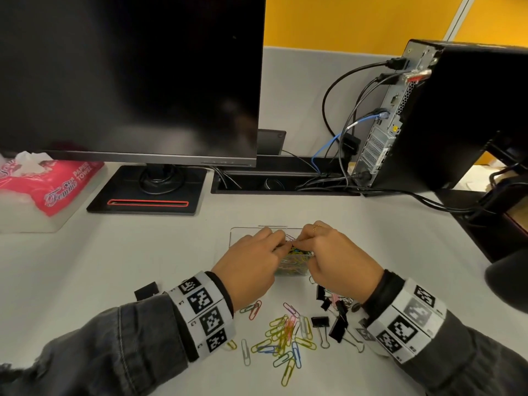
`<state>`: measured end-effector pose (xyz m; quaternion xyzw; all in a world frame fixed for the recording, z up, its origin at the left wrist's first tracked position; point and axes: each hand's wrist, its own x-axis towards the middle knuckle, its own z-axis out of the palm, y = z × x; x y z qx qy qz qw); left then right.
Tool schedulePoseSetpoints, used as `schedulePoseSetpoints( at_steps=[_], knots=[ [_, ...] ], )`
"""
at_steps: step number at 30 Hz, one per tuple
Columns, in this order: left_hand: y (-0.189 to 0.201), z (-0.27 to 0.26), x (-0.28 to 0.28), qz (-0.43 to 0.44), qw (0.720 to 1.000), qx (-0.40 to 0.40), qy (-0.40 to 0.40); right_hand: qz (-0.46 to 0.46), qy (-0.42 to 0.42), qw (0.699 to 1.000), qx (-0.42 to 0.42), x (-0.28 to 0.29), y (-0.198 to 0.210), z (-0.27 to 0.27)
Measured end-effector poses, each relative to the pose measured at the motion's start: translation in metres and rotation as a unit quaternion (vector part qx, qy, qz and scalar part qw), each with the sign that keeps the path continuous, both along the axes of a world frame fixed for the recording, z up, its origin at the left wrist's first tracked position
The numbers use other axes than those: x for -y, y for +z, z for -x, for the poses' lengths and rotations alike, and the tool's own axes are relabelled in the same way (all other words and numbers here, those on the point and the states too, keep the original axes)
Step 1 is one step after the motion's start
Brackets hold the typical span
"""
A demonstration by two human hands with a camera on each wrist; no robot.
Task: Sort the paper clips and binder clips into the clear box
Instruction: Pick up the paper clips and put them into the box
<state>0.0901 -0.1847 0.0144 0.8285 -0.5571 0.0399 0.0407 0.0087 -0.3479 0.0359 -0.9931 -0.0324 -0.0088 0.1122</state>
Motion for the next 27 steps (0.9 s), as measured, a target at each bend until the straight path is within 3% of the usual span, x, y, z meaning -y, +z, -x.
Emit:
schedulePoseSetpoints(
  at_steps=[8, 16, 19, 24, 27],
  knots=[
    [0.003, -0.007, -0.006, 0.014, 1.0, -0.027, -0.006, -0.087, -0.029, 0.996, 0.023, 0.008, 0.01, -0.001],
    [0.004, -0.005, -0.009, 0.02, 0.999, -0.032, -0.01, -0.101, -0.088, 0.986, 0.097, 0.012, 0.013, 0.008],
    [0.006, -0.007, -0.014, 0.043, 0.997, -0.063, -0.02, -0.09, -0.069, 0.984, 0.136, 0.002, 0.019, 0.023],
    [0.006, -0.014, -0.035, 0.134, 0.981, -0.137, -0.017, -0.047, 0.001, 0.993, -0.106, -0.024, 0.0, 0.048],
    [0.003, -0.007, -0.056, 0.111, 0.987, -0.115, 0.023, -0.015, 0.044, 0.986, -0.162, -0.032, -0.02, 0.05]
  ],
)
